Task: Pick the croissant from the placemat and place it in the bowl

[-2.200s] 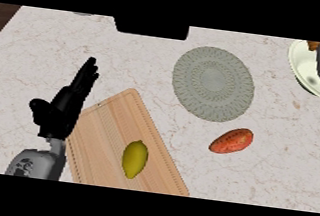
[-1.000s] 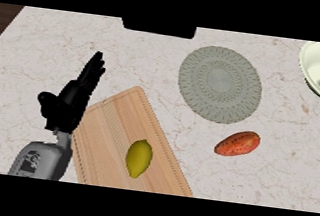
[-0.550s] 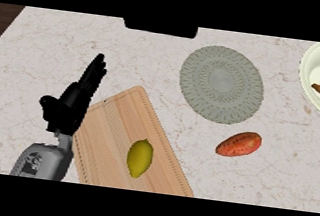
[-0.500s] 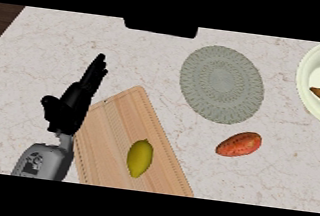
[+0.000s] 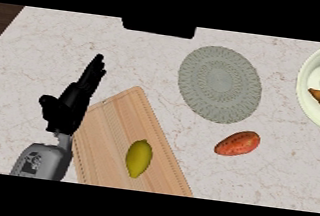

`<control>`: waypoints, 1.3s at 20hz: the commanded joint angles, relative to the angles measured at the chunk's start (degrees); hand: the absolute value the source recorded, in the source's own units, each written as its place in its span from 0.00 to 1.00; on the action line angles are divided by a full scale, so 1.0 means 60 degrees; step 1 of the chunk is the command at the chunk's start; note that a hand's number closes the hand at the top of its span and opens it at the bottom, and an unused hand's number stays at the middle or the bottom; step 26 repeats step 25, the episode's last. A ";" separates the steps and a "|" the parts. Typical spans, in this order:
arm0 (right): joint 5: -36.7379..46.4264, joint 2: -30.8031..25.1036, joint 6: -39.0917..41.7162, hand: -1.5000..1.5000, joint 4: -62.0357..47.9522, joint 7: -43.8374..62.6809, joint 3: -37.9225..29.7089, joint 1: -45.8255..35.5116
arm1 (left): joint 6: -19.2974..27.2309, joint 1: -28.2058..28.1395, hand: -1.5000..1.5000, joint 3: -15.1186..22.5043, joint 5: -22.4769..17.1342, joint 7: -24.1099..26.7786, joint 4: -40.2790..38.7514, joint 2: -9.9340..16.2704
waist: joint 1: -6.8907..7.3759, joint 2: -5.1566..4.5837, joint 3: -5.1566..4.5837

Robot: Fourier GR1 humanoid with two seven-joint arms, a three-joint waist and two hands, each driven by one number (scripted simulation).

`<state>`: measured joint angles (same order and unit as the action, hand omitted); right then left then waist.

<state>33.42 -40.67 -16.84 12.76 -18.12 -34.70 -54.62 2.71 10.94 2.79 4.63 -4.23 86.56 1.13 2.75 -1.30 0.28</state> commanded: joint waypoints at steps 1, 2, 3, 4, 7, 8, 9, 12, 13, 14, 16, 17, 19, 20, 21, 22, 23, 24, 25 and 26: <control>-0.0649 -0.0080 -0.0236 0.00 0.0095 -0.0438 -0.0606 -0.0029 | -0.0050 -0.0136 0.50 -0.0028 -0.0026 0.0152 0.0028 0.0039 | -0.0036 0.0043 -0.0012; -0.0778 -0.0101 -0.0380 0.00 0.0056 -0.0320 -0.0751 -0.0104 | -0.0221 -0.0049 0.50 -0.0123 -0.0106 -0.0184 0.0293 0.0287 | 0.0014 0.0040 -0.0008; -0.0975 -0.0007 -0.0014 0.00 0.0043 -0.0115 -0.0834 -0.0171 | -0.0065 -0.0915 0.50 0.0288 0.0073 -0.0013 0.0845 0.0015 | -0.0053 0.0124 -0.0021; -0.1069 -0.0468 0.0342 0.00 -0.0061 -0.0219 -0.0953 -0.0108 | -0.0374 -0.0598 0.50 -0.0212 -0.0280 0.0368 0.0302 0.0333 | -0.0036 0.0054 -0.0017; -0.1320 -0.0725 0.0920 0.00 -0.0038 -0.0012 -0.1027 -0.0101 | 0.0084 -0.0452 0.50 -0.0033 0.0061 0.0277 0.0061 -0.0013 | -0.0179 0.0107 -0.0027; -0.1728 -0.0674 0.1146 0.00 -0.0125 -0.0677 -0.1421 0.0533 | -0.0125 -0.0068 0.50 -0.0184 -0.0175 -0.0279 0.0292 0.0170 | -0.0218 0.0104 -0.0018; -0.1825 -0.0919 0.1452 0.00 -0.0078 -0.0102 -0.1450 0.0048 | -0.0344 -0.0476 0.50 -0.0204 -0.0247 -0.0137 0.0529 0.0376 | -0.0183 0.0129 -0.0025; -0.2182 -0.1254 0.2326 0.00 -0.0150 -0.0689 -0.1671 0.0718 | -0.0051 -0.0367 0.50 -0.0131 -0.0012 0.0355 -0.0250 0.0061 | -0.0251 0.0088 -0.0021; -0.2389 -0.1134 0.2575 0.00 -0.0172 -0.1109 -0.1811 0.1116 | -0.0223 -0.0580 0.50 -0.0209 -0.0220 -0.0098 0.0484 0.0263 | -0.0225 0.0117 -0.0017; -0.2519 -0.0985 0.2531 0.00 0.0045 -0.0984 -0.1783 0.0995 | -0.0080 -0.0067 0.50 -0.0352 -0.0237 -0.0436 0.0416 0.0242 | -0.0303 0.0151 -0.0028; -0.2523 -0.1167 0.3189 0.00 -0.0167 -0.1286 -0.1736 0.1384 | -0.0073 -0.0030 0.50 -0.0087 0.0059 0.0353 -0.0323 0.0066 | -0.0272 0.0094 -0.0020; -0.2691 -0.1036 0.3284 0.00 0.0030 -0.1379 -0.1739 0.1496 | -0.0445 -0.0319 0.50 -0.0509 -0.0343 0.0120 0.0047 0.0532 | -0.0293 0.0146 -0.0029; -0.2740 -0.0943 0.3341 0.00 0.0095 -0.1219 -0.1622 0.1326 | 0.0273 -0.0075 0.50 0.0167 0.0186 -0.0190 0.0208 -0.0171 | -0.0285 0.0144 -0.0027; -0.2723 -0.1508 0.4127 0.00 0.0050 -0.1151 -0.1594 0.1656 | -0.0487 0.0001 0.50 -0.0981 -0.0629 0.0168 -0.0359 0.0701 | -0.0355 0.0150 -0.0034; -0.3012 -0.1080 0.3983 0.00 0.0193 -0.1807 -0.1732 0.2100 | -0.0136 -0.0392 0.50 -0.0204 -0.0162 -0.0212 0.0362 0.0202 | -0.0341 0.0174 -0.0031; -0.2928 -0.1086 0.3753 0.00 0.0169 -0.1733 -0.1601 0.1929 | -0.0398 -0.0380 0.50 -0.0406 -0.0348 0.0068 0.0150 0.0402 | -0.0264 0.0140 -0.0026; -0.3081 -0.1556 0.4317 0.00 0.0009 -0.1609 -0.1758 0.2206 | -0.0070 -0.0307 0.50 -0.0141 -0.0130 -0.0504 0.0766 0.0186 | -0.0275 0.0150 -0.0022; -0.2992 -0.0947 0.3911 0.00 0.0536 -0.1419 -0.1367 0.1967 | 0.0286 0.0263 0.50 0.0003 0.0275 0.0081 -0.0363 -0.0160 | -0.0408 0.0185 -0.0040; -0.2999 -0.1084 0.3869 0.00 0.0334 -0.1448 -0.1360 0.2034 | -0.0057 -0.0761 0.50 -0.0030 -0.0058 -0.0022 0.0572 0.0058 | -0.0273 0.0164 -0.0031; -0.2999 -0.1084 0.3869 0.00 0.0334 -0.1448 -0.1360 0.2034 | -0.0057 -0.0761 0.50 -0.0030 -0.0058 -0.0022 0.0572 0.0058 | -0.0273 0.0164 -0.0031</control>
